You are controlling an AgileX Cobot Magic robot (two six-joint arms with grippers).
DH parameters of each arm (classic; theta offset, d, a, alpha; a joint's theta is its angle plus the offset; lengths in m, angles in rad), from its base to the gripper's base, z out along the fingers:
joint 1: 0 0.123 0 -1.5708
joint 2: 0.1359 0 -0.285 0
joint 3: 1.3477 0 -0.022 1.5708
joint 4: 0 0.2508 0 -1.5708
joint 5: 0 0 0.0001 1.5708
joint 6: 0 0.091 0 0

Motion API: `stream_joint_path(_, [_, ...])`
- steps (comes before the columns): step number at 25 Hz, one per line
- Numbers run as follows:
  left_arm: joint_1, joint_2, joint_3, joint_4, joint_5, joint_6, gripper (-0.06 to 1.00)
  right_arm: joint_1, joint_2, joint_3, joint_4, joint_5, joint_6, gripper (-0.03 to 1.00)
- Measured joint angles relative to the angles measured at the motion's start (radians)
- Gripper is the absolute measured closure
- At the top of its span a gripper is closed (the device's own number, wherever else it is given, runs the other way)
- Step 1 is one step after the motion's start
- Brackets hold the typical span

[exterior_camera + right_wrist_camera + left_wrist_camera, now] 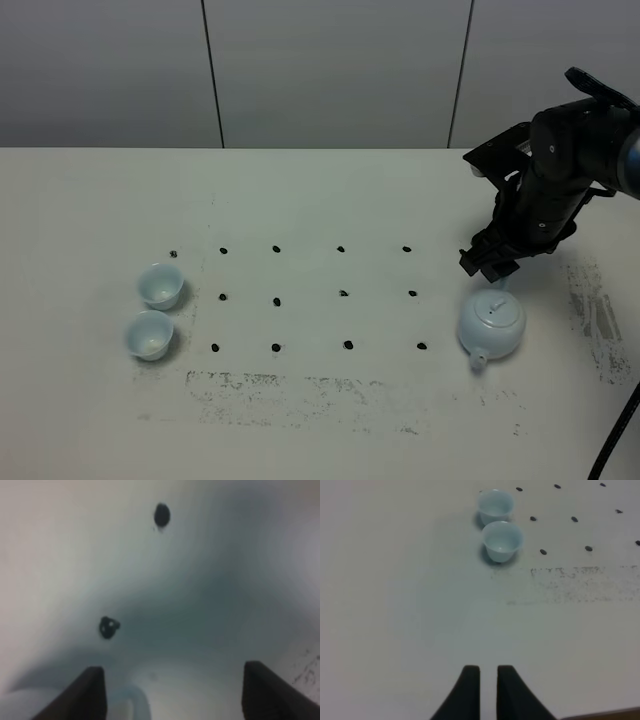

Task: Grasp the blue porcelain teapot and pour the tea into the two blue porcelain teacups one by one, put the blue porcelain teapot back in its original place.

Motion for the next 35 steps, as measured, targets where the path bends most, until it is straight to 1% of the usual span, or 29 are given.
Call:
stream_joint_path(11, [0.0, 0.0, 0.0, 0.0, 0.0, 0.0, 0.83, 0.0, 0.0, 0.0, -0.149, 0.074, 0.127, 0.41])
stream_joint_path(15, [0.0, 0.0, 0.0, 0.0, 0.0, 0.0, 0.83, -0.002, -0.002, 0.0, -0.155, 0.091, 0.151, 0.41])
stream_joint_path(19, [0.0, 0.0, 0.0, 0.0, 0.0, 0.0, 0.83, -0.013, -0.035, 0.0, -0.155, 0.088, 0.173, 0.41])
stream_joint_path(21, [0.0, 0.0, 0.0, 0.0, 0.0, 0.0, 0.83, -0.024, -0.071, 0.019, -0.148, 0.053, 0.18, 0.41])
stream_joint_path(23, [0.0, 0.0, 0.0, 0.0, 0.0, 0.0, 0.83, -0.039, -0.121, 0.081, -0.141, -0.016, 0.182, 0.41])
stream_joint_path(26, [0.0, 0.0, 0.0, 0.0, 0.0, 0.0, 0.83, -0.059, -0.193, 0.208, -0.138, -0.159, 0.203, 0.41])
stream_joint_path(28, [0.0, 0.0, 0.0, 0.0, 0.0, 0.0, 0.83, -0.064, -0.21, 0.252, -0.125, -0.218, 0.213, 0.41])
stream_joint_path(31, [0.0, 0.0, 0.0, 0.0, 0.0, 0.0, 0.83, -0.063, -0.203, 0.27, -0.09, -0.261, 0.225, 0.41])
stream_joint_path(35, [0.0, 0.0, 0.0, 0.0, 0.0, 0.0, 0.83, -0.062, -0.198, 0.27, -0.083, -0.311, 0.24, 0.41])
